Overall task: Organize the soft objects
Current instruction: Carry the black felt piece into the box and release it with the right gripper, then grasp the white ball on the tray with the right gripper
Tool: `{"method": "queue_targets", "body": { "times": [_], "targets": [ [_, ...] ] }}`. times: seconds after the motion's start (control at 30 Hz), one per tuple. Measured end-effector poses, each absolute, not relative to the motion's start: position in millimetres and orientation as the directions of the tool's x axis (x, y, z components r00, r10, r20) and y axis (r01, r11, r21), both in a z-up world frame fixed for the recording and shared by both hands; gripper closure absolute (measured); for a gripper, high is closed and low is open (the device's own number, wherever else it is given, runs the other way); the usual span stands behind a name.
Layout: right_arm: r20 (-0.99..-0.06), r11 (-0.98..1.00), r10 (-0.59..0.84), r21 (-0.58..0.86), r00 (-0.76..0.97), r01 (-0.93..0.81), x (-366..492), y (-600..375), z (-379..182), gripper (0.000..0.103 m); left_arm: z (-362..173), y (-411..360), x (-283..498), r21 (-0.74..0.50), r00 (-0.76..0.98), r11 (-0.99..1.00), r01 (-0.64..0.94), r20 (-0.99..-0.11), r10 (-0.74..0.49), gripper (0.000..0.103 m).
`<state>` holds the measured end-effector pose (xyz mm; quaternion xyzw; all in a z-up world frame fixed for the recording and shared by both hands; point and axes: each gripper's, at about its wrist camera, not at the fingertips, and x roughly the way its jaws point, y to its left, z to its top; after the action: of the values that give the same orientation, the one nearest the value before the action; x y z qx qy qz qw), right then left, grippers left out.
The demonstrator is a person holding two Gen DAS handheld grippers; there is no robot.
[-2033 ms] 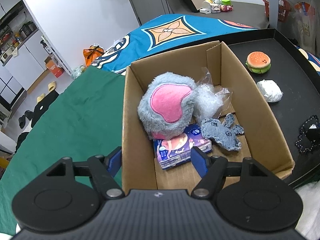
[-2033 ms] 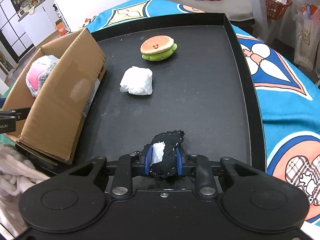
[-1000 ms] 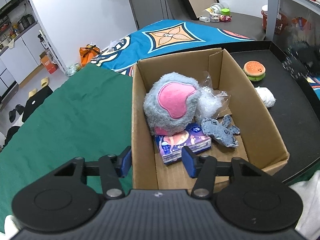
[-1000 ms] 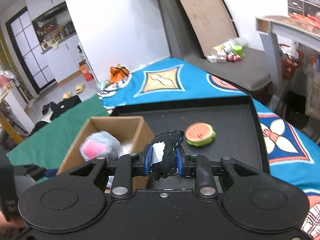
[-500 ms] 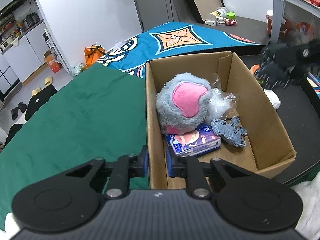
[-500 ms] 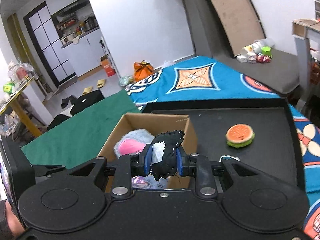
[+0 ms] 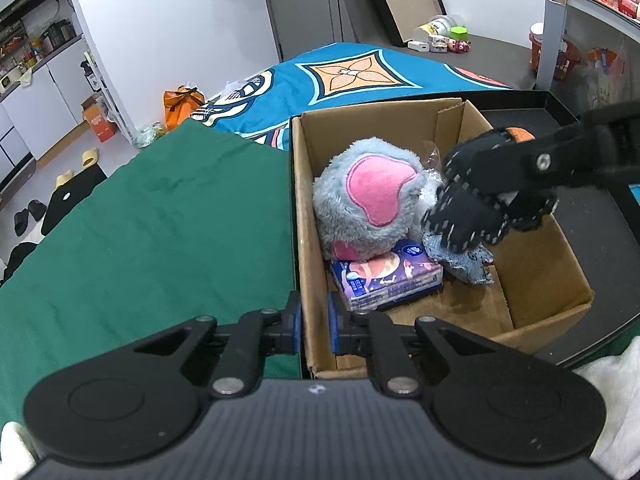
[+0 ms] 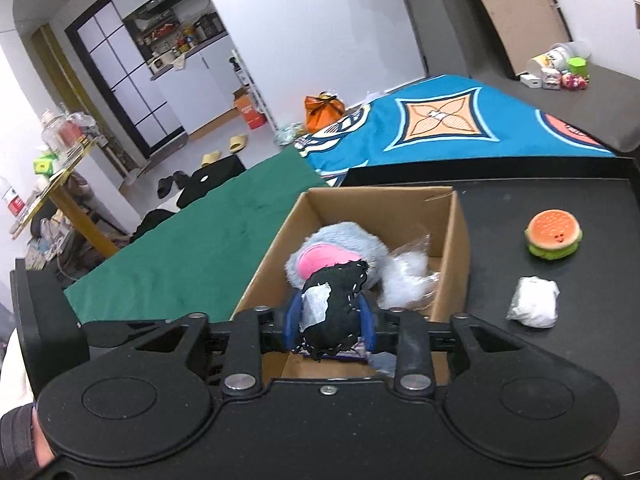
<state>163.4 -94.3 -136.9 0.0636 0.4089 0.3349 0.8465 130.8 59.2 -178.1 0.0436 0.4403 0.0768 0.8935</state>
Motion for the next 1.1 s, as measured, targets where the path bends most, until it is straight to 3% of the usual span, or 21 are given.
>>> {"method": "queue_targets", "body": {
  "times": [0.07,0.53,0.7,0.87,1.1],
  "targets": [
    [-0.652,0.762,0.626,0.395,0.428,-0.513,162,-94,-139,0.054,-178,59,131,0.144,0.597,0.985,-0.099,-0.783,0.174,0.091],
    [-0.634,0.775,0.622,0.409,0.460,-0.482,159,-118,-131,0.051,-167,44,134,0.218,0.555,0.972,-0.091,-0.799,0.231,0.085],
    [-0.622,0.779,0.619,0.413,0.479,-0.471,163,-131,-129,0.047,-164,37,136,0.224,0.541,0.970,-0.092,-0.807,0.238,0.066],
    [-0.610,0.790,0.609,0.414,0.507,-0.451,170,-147,-127,0.044,-161,28,141,0.246,0.538,0.966,-0.079,-0.805,0.249,0.055],
    [-0.609,0.807,0.589,0.414,0.532,-0.420,181,-167,-131,0.038,-161,22,152,0.271,0.521,0.959,-0.086,-0.808,0.275,0.050]
  ]
}}
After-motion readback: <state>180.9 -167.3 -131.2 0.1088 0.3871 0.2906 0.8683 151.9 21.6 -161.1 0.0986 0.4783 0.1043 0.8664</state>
